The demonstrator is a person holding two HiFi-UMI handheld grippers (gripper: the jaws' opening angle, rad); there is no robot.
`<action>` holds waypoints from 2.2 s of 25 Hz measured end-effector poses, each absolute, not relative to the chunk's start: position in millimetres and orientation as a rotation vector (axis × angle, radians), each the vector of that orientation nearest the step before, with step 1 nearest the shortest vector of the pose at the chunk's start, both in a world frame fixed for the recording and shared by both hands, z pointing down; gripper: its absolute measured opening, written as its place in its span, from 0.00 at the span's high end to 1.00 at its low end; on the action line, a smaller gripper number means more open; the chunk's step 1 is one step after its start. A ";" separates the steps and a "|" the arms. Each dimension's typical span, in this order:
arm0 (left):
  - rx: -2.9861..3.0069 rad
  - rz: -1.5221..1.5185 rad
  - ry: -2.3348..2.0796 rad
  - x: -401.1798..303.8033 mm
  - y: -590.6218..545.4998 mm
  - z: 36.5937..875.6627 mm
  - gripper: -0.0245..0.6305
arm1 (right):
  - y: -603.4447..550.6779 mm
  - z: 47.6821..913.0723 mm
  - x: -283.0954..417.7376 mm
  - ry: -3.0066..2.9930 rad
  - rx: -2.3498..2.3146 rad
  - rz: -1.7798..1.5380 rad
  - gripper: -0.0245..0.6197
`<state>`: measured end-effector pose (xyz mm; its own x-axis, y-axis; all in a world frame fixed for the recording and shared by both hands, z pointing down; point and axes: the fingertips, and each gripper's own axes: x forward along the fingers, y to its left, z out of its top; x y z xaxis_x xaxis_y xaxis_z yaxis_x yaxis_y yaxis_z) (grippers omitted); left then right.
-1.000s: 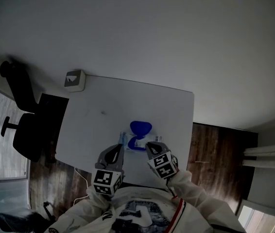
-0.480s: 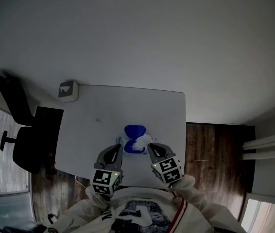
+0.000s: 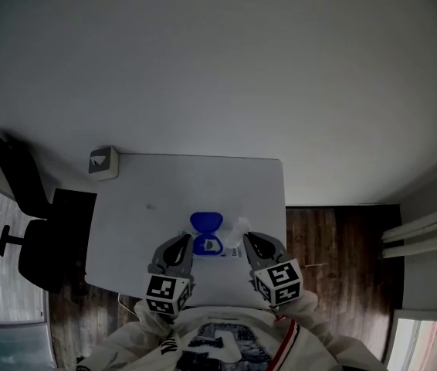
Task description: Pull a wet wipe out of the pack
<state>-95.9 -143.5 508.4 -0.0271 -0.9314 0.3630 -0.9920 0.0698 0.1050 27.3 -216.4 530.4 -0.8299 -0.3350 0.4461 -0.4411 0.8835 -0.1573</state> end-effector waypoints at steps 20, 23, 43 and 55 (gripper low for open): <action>1.983 0.210 -2.125 -92.1 -167.0 464.4 0.96 | -258.0 431.4 74.7 -2.828 0.880 0.219 0.95; 1.983 0.192 -2.145 -91.2 -166.8 455.3 0.96 | -262.2 429.7 79.3 -2.838 0.880 0.254 0.95; 2.015 0.179 -2.130 -86.6 -120.2 452.4 0.96 | -214.2 435.8 92.9 -2.812 0.963 0.235 0.95; 2.135 0.162 -2.021 -90.0 -28.3 445.8 0.96 | -120.7 433.0 84.7 -2.774 1.100 0.260 0.95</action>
